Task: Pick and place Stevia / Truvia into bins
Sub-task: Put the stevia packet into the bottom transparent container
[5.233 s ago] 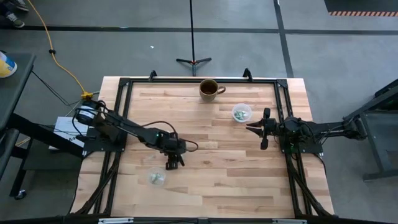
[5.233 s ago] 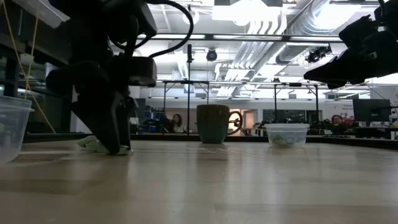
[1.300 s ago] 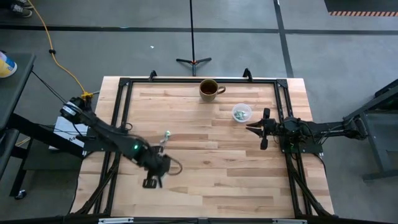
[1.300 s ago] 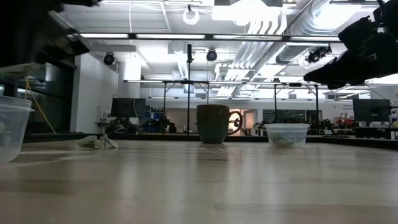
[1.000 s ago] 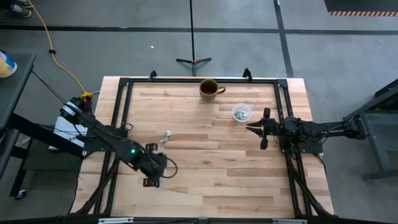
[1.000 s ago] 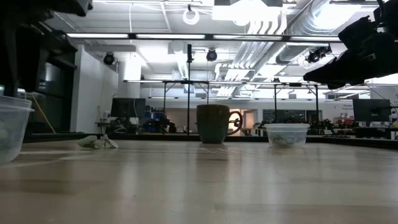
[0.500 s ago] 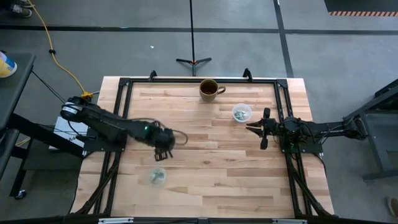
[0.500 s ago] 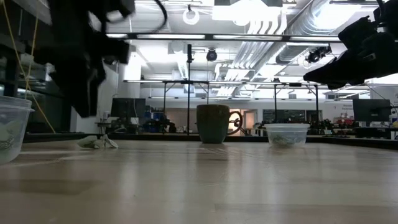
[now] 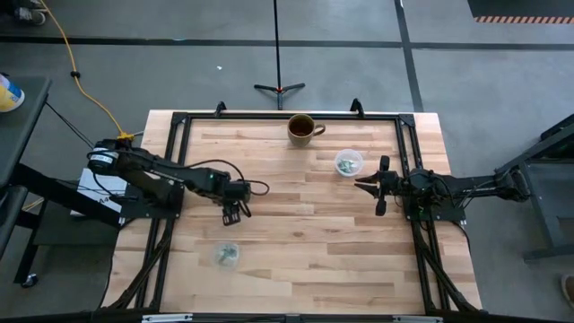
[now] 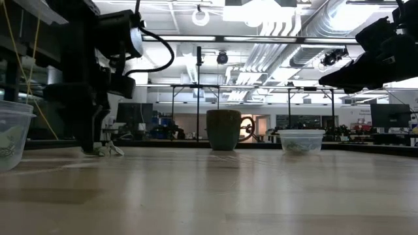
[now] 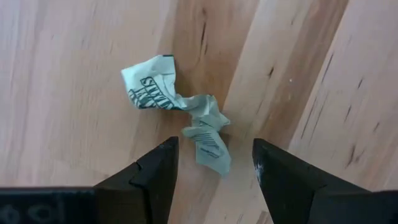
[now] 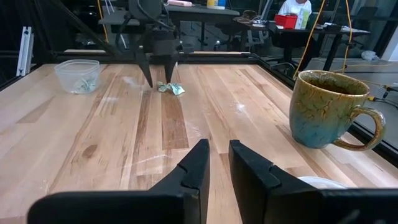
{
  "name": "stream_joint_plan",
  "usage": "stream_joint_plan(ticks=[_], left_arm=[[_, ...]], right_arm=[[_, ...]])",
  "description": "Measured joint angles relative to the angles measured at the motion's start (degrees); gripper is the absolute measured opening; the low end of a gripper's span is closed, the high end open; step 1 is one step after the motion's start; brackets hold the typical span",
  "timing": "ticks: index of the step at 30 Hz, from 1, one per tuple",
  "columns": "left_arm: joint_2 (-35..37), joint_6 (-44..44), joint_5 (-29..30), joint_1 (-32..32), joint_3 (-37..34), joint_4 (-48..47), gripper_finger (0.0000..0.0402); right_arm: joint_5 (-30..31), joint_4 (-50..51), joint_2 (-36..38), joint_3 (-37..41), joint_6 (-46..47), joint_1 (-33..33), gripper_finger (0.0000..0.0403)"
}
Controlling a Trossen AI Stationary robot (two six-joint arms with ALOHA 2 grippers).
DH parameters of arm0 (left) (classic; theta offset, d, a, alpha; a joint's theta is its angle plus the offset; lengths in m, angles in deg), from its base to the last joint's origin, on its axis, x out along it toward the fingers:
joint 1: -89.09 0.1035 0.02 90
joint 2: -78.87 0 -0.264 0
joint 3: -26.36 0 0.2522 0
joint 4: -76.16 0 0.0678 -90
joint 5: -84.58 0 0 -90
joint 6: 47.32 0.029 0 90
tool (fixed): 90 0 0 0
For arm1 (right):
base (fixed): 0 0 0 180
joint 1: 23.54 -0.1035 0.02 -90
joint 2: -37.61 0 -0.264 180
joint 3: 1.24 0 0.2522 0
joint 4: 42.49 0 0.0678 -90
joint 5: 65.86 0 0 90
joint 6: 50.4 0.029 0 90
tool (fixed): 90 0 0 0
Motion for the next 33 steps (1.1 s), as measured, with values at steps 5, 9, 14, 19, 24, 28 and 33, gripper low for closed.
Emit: stream_joint_plan(ticks=[5, 9, 14, 19, 24, 28, 33], left_arm=[[-0.02, 0.26, 0.25, -0.07, -0.92, 0.21, 0.0216], [-0.02, 0.90, 0.48, -0.07, -1.01, 0.37, 0.0165], [-0.02, 1.71, 0.70, -0.07, -1.01, 1.05, 0.0067], [-0.02, 3.73, -0.82, -0.07, -0.95, 0.78, 0.0024], [-0.02, 4.20, -3.41, -2.07, 3.74, -7.44, 0.0035], [-0.02, 3.09, 0.97, -6.05, 10.21, -13.87, 0.0021], [0.00, 1.22, -1.05, -14.45, 15.72, -14.62, 0.0043]], right_arm=[[0.01, 0.03, 0.00, 0.00, 0.00, 0.00, 0.0048], [0.01, 0.05, 0.00, 0.00, 0.00, -0.01, 0.0047], [0.01, 0.05, 0.00, 0.00, 0.04, 0.02, 0.0052], [0.02, 0.08, 0.00, 0.00, 0.33, -0.01, 0.0050], [0.03, 0.09, 0.00, 0.00, 0.20, 0.00, 0.0046], [0.03, 0.09, 0.00, 0.00, 0.15, -0.01, 0.0050], [0.05, 0.10, 0.00, 0.00, 0.05, -0.01, 0.0053]])
